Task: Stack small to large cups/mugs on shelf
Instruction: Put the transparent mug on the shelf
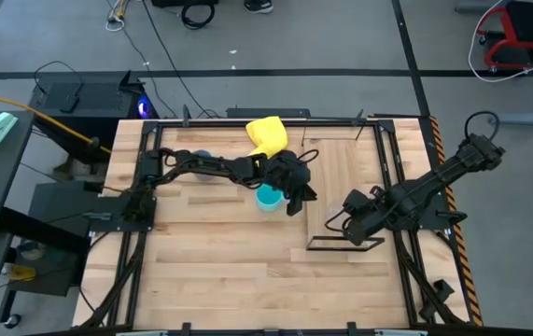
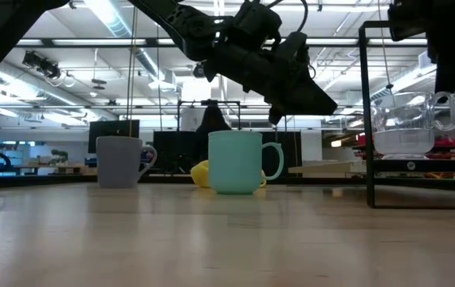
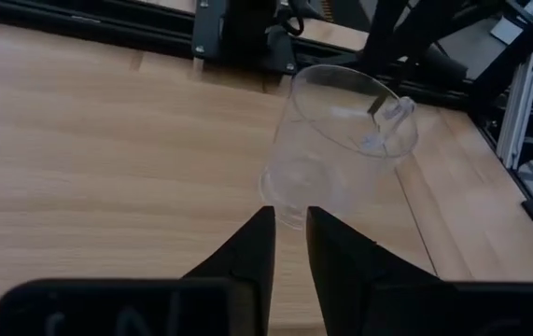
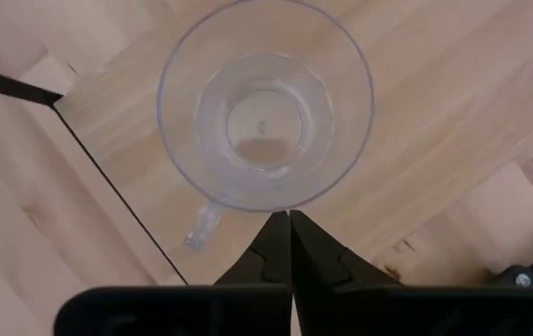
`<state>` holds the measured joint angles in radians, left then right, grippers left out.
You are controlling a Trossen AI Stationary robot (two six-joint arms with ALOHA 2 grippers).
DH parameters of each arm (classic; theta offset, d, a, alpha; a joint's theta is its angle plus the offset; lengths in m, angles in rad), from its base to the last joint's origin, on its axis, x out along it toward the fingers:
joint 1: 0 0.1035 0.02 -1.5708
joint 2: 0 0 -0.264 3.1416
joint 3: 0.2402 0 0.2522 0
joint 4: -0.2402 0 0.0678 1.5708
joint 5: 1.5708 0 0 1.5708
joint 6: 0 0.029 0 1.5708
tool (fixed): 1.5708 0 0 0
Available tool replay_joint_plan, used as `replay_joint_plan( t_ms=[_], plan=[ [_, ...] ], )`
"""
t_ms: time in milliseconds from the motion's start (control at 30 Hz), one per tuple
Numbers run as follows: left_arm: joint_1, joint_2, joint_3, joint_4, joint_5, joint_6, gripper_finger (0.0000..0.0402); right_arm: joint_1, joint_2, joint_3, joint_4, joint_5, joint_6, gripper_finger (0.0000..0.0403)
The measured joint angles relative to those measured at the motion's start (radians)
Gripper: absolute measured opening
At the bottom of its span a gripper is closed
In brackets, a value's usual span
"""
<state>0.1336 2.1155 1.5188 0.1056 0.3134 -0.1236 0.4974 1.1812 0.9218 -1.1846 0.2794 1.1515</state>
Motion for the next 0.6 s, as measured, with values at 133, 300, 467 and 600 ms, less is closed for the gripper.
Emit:
replay_joint_plan(
  t_ms=[133, 300, 467, 600],
  plan=[
    [-0.002, 0.000, 0.000, 0.003, -0.001, -0.001, 0.0077, -0.024, 0.000, 0.000, 0.006, 0.000, -0.022, 0.0000],
    [-0.008, 0.000, 0.000, 0.004, -0.002, -0.003, 0.0075, -0.051, 0.000, 0.000, 0.006, 0.000, -0.040, 0.0000],
    [-0.022, 0.000, 0.000, 0.004, -0.002, -0.003, 0.0074, -0.088, 0.000, 0.000, 0.006, 0.002, -0.073, 0.0000],
    [-0.032, 0.000, 0.000, 0.003, -0.002, -0.003, 0.0076, -0.132, 0.000, 0.000, 0.007, 0.020, -0.114, 0.0000]
  ],
)
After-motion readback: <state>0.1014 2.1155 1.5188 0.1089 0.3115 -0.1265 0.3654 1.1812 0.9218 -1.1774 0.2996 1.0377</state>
